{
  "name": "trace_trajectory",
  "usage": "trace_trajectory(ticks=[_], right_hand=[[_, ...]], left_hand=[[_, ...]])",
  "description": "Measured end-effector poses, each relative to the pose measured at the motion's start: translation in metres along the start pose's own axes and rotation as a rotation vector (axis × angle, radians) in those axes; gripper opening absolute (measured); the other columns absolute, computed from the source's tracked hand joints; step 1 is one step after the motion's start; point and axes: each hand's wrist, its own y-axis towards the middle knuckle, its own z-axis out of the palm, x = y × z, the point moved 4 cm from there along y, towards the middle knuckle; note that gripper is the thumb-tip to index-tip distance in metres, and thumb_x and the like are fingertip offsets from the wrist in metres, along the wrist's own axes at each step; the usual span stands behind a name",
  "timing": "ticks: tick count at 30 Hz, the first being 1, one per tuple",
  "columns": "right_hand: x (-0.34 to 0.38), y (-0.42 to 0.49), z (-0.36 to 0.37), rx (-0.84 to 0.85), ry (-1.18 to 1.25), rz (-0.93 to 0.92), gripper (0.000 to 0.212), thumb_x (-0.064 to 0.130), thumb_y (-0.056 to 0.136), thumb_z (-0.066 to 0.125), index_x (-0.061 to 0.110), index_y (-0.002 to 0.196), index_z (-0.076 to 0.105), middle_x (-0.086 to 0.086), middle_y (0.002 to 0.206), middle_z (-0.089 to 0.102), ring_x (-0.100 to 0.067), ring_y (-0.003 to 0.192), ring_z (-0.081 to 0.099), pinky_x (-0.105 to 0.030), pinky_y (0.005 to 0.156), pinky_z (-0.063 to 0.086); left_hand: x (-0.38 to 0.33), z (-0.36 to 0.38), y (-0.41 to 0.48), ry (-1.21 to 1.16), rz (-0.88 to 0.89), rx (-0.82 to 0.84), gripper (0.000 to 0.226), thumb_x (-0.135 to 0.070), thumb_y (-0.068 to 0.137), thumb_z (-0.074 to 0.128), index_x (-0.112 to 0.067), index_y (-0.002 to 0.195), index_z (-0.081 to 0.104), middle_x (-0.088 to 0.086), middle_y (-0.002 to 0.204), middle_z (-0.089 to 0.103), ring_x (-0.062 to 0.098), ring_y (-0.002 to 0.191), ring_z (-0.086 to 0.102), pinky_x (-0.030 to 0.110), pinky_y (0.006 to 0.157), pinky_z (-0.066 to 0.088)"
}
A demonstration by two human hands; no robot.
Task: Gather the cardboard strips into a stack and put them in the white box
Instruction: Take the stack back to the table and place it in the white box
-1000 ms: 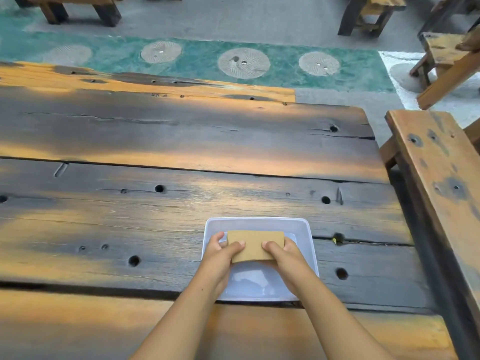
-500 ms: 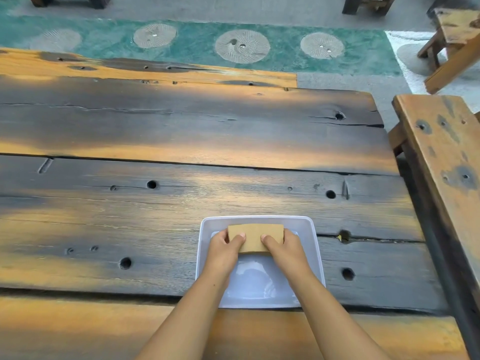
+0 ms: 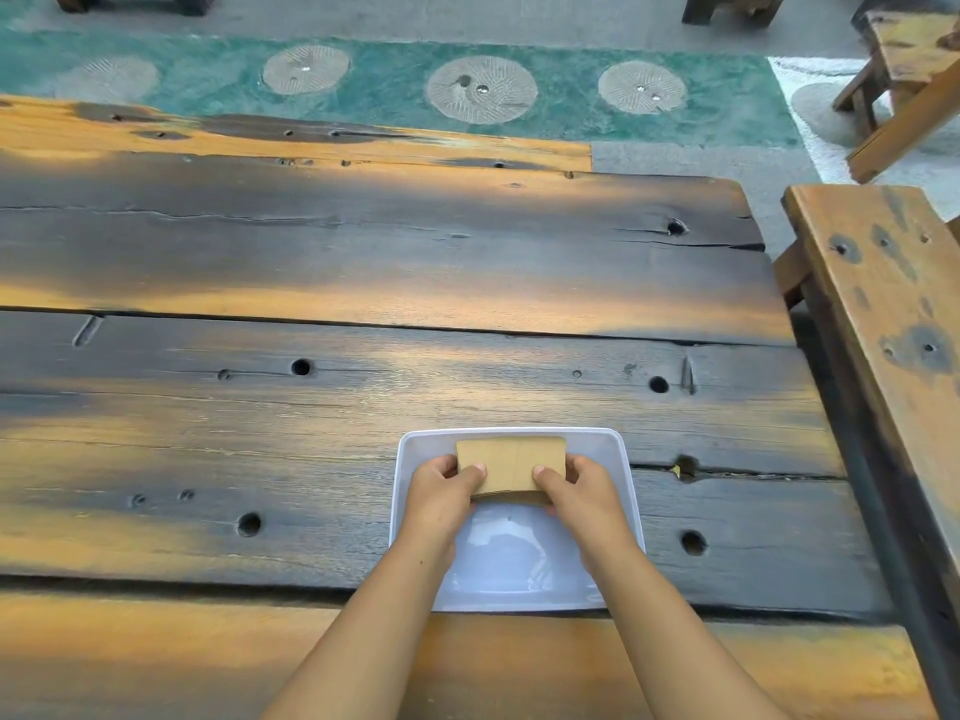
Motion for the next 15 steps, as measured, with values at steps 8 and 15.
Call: trace_trajectory(ticks=[8,15], right_hand=[[-0.002,0.000,0.002,-0.013,0.039,0.006,0.005,0.022,0.087,0.067,0.019,0.091,0.069,0.003,0.091,0.075,-0.014,0.086,0.069,-0.031,0.079,0.052],[0.004,-0.010,-0.004,0.004,0.122,0.008,0.012,0.023,0.089,0.066,0.022,0.102,0.065,0.007,0.101,0.074,-0.005,0.093,0.067,-0.023,0.076,0.047]], left_hand=[[0.003,-0.002,0.003,0.012,0.004,-0.022,0.014,-0.010,0.094,0.061,-0.014,0.090,0.073,0.002,0.087,0.074,0.015,0.078,0.065,0.031,0.073,0.049],[-0.002,-0.004,-0.007,-0.006,-0.033,0.018,0.023,-0.017,0.094,0.064,0.002,0.107,0.068,0.006,0.096,0.066,0.017,0.084,0.060,0.036,0.079,0.046]])
